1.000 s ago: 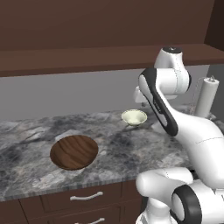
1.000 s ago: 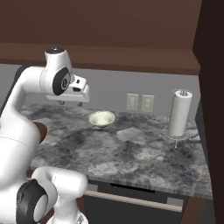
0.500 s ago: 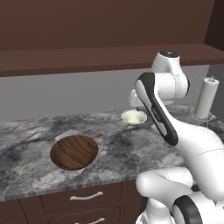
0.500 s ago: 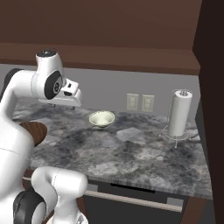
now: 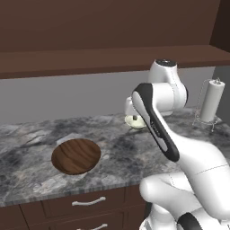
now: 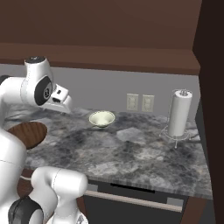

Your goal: Pick up the bowls on the counter and stack them on top of one another in the open cabinet. Place the smaller bowl on top of the larger bowl.

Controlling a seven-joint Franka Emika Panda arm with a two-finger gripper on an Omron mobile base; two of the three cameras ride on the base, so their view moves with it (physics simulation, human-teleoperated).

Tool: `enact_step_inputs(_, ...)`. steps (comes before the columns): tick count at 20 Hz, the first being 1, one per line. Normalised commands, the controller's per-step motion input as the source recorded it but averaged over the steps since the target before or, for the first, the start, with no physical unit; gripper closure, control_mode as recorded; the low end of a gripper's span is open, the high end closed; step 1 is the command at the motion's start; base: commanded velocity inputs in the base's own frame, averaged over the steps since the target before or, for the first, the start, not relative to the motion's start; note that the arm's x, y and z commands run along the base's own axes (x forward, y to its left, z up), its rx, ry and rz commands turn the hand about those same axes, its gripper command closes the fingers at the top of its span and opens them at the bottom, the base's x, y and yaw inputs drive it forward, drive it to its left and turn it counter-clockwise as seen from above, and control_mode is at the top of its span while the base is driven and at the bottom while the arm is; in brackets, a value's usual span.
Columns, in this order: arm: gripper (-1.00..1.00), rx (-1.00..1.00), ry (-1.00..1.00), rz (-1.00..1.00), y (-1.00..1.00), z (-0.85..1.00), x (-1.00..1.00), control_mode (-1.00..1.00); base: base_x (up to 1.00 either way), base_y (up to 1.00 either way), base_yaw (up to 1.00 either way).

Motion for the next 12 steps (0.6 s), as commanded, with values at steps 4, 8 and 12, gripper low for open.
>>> enact_step_inputs(4,-1.0,0.05,0.03,-0.07,0.37,-0.21,-0.12,-1.0,0.0,0.0,0.0)
enact_step_inputs(8,-1.0,0.06,0.02,-0.05,0.34,-0.23,-0.14,-1.0,0.0,0.0,0.0)
enact_step_inputs(12,-1.0,0.06,0.02,-0.03,0.31,-0.22,-0.16,-1.0,0.0,0.0,0.0)
